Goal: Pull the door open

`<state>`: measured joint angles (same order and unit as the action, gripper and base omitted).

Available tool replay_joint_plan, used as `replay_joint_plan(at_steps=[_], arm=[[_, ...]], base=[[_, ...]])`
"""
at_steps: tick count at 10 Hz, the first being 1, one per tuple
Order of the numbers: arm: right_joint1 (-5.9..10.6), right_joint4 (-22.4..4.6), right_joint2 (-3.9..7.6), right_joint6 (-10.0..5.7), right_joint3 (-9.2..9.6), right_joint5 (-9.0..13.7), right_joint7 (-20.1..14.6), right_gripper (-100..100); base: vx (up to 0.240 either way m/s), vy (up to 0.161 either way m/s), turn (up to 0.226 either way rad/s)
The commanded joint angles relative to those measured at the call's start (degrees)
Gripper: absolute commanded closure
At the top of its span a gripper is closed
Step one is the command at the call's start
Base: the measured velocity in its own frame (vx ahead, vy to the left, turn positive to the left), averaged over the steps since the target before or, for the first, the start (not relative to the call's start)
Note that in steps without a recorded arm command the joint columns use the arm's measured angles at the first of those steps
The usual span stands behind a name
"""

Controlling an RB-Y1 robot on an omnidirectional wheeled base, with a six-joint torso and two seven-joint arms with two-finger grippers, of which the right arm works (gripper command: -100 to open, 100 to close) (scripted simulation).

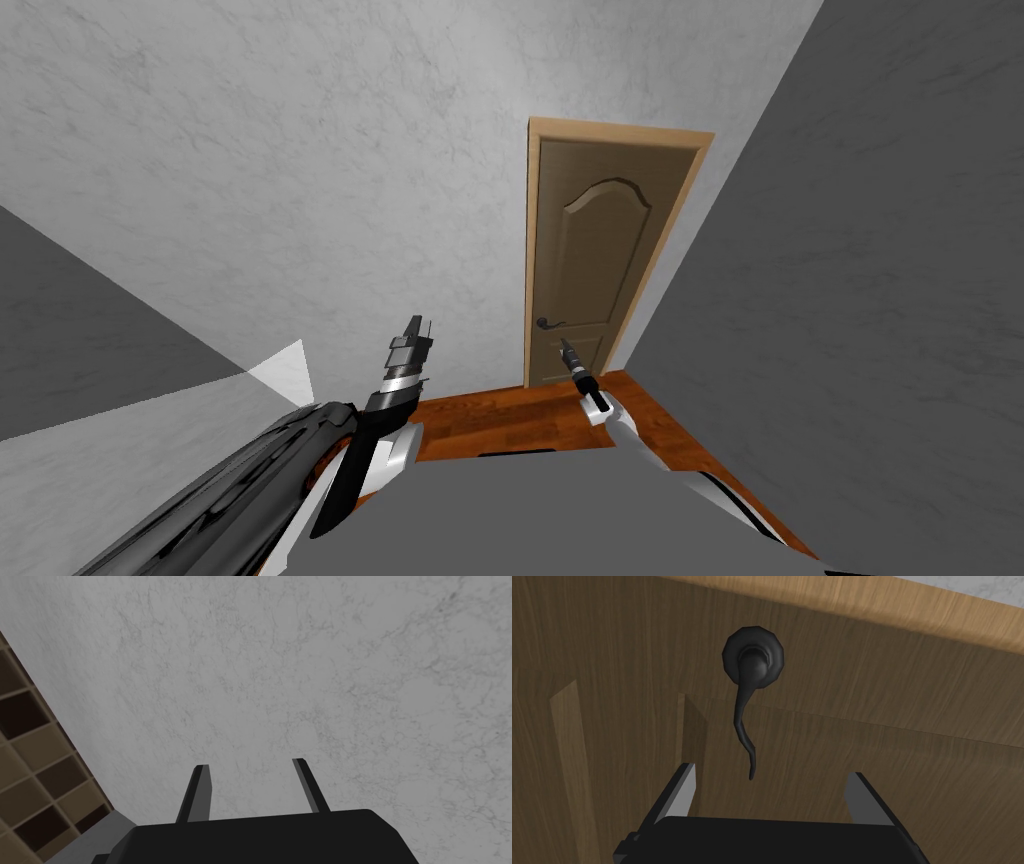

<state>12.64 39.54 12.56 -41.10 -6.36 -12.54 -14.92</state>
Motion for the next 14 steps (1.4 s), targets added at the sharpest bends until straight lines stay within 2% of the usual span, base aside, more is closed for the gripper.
replay_joint_plan(at_steps=[1, 2, 3, 4, 5, 6, 7, 10, 12, 13, 14], arm=[[0.93, -2.05, 0.11, -0.37, -0.13, -0.28, -0.27, -100], [1.37, -3.03, 0.22, -0.44, -0.16, -0.48, -0.51, -100], [1.06, -2.29, 0.15, -0.30, -0.13, -0.36, -0.37, -100], [0.40, -3.05, 1.44, -1.26, -0.75, 0.16, -1.08, -100], [0.12, -3.29, 1.92, -1.60, -0.97, 0.36, -1.33, -100], [-0.50, -3.85, 3.02, -2.39, -1.50, 0.82, -1.90, -100], [-0.50, -3.85, 3.02, -2.39, -1.50, 0.82, -1.90, -100], [-2.60, -5.69, 6.70, -5.05, -3.25, 2.36, -3.84, -100], [-3.69, -6.66, 8.63, -6.45, -4.17, 3.17, -4.86, -100], [-4.02, -6.95, 9.21, -6.86, -4.44, 3.41, -5.16, -100], [-3.49, -7.32, 8.72, -6.76, -4.28, 3.25, -4.74, -100]], base=[[0.077, -0.009, 0.001], [0.090, -0.009, 0.002], [0.043, -0.004, 0.003], [0.129, 0.052, 0.166], [0.187, 0.054, 0.146], [0.201, 0.091, 0.109], [0.133, 0.077, 0.050], [0.157, 0.065, 0.188], [0.200, 0.046, 0.173], [0.204, 0.020, 0.091], [0.091, -0.003, 0.014]])
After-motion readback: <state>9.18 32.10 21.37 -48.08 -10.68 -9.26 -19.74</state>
